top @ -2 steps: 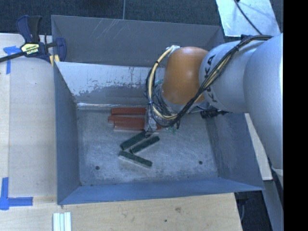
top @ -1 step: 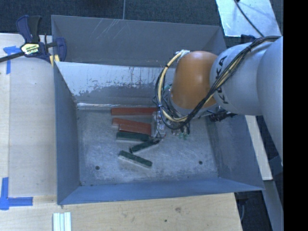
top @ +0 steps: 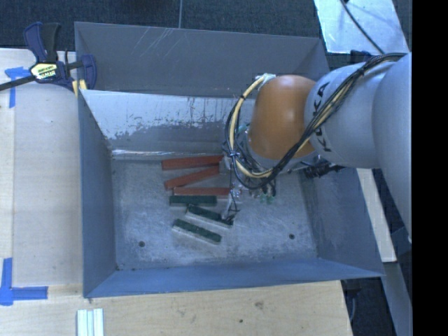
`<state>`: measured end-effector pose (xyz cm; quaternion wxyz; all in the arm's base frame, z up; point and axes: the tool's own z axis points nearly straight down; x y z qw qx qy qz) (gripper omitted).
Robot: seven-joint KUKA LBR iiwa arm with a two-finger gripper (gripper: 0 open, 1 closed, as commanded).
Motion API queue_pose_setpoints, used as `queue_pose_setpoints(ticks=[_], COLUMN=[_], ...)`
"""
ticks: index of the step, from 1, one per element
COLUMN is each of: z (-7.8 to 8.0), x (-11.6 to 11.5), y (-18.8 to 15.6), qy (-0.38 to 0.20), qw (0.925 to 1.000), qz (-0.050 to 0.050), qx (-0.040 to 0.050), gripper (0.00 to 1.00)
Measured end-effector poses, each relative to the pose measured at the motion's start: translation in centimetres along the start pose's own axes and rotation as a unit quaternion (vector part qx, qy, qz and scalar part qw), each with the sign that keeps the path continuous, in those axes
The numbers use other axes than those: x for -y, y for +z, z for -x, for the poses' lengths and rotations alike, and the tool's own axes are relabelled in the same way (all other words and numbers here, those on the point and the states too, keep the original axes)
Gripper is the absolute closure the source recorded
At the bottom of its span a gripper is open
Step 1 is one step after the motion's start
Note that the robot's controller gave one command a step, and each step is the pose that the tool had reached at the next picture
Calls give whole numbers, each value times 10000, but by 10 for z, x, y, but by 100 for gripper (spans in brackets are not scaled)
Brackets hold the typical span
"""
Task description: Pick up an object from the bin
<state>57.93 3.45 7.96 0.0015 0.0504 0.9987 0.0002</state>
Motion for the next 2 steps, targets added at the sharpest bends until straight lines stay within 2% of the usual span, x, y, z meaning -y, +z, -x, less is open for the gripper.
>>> queue_pose_setpoints(ticks=[1,2], z=[1,3], x=[0,1], y=[-2,-193], qy=[3,204], qw=[10000,9998], qz=[7,7], qx=[18,49], gripper=[100,100])
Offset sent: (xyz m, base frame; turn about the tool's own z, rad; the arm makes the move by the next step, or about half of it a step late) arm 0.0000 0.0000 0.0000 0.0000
